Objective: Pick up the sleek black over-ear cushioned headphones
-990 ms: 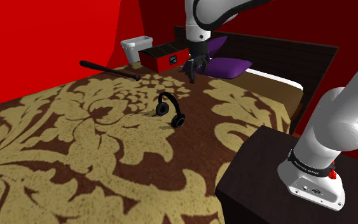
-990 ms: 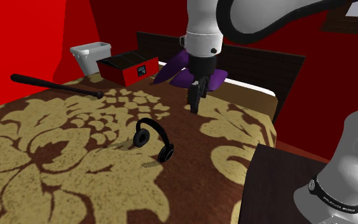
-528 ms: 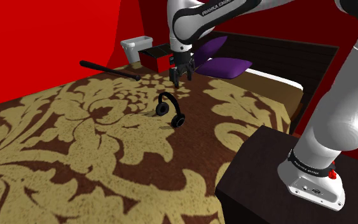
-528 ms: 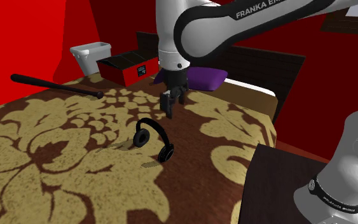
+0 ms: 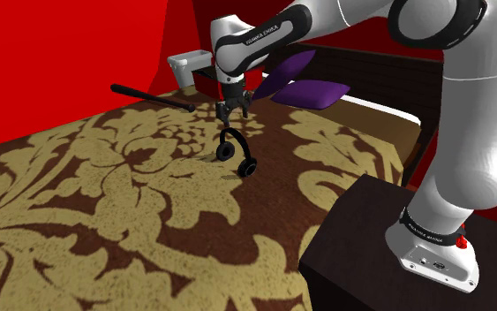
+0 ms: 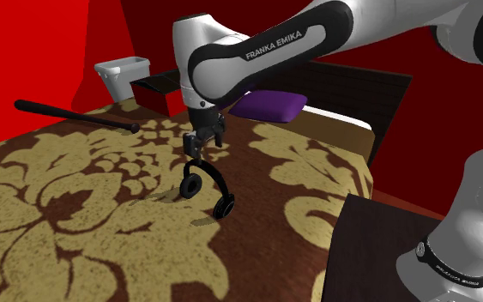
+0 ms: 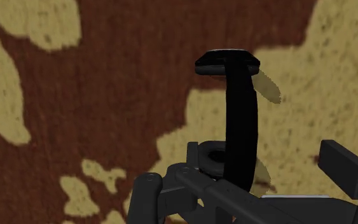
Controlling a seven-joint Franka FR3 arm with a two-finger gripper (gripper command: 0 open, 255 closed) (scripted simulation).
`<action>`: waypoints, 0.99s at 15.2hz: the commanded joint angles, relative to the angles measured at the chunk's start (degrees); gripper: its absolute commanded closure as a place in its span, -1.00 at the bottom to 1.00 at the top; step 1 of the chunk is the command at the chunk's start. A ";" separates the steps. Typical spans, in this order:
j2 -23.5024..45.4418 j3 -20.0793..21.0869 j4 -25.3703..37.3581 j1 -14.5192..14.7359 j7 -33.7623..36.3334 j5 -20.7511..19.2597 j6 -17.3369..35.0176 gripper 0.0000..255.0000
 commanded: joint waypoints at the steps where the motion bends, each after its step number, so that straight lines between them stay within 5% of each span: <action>1: 4.92 -0.46 5.31 0.06 0.93 -0.37 -0.39 -1.00; 11: 8.80 -0.78 4.51 0.19 1.63 -0.77 4.27 -1.00; 12: 8.74 -0.77 4.52 0.19 1.63 -0.77 4.20 1.00; 15: 8.70 -0.77 4.49 0.19 1.63 -0.76 4.19 1.00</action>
